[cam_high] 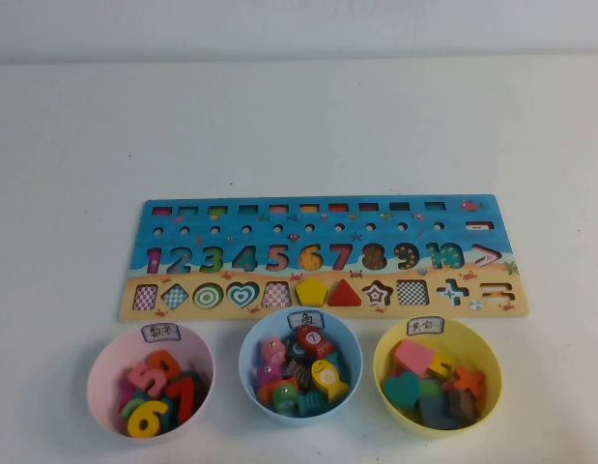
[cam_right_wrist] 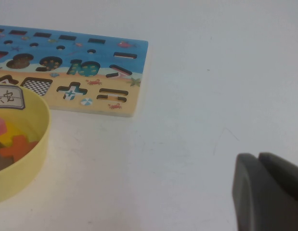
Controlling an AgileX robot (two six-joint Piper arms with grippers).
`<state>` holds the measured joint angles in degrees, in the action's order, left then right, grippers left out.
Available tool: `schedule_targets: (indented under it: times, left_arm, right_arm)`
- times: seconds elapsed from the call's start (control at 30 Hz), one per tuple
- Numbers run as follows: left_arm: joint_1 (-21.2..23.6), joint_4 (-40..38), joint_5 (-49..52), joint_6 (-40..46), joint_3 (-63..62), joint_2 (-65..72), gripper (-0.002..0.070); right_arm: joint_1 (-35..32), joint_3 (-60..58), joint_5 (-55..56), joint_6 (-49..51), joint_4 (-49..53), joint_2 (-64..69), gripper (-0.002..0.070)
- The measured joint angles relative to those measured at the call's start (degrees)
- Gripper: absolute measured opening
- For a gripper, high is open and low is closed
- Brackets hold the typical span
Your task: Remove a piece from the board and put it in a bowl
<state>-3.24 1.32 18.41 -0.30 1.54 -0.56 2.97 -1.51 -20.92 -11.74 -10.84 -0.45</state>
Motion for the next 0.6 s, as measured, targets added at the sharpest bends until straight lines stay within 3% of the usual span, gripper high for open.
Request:
schedule_targets:
  times: [0.1,0.37,0.47,0.6]
  left_arm:
    - [0.0,-1.82,-1.84,-0.86,0.0,0.0,-0.0004]
    - [0.0,-16.3,-12.85,-9.94,0.0,0.0,-0.0004]
    - [0.0,-17.0,-15.6,-9.94,0.0,0.0,-0.0004]
    - [0.0,-18.27,-11.0,-11.03,-1.14,0.0,-0.0004]
  right_arm:
    - [0.0,0.0,0.0,0.0,0.0,0.0,-0.0017]
    - [0.0,0.0,0.0,0.0,0.0,0.0,-0.0017]
    - [0.0,0.0,0.0,0.0,0.0,0.0,-0.0017]
    - [0.0,0.0,0.0,0.0,0.0,0.0,-0.0017]
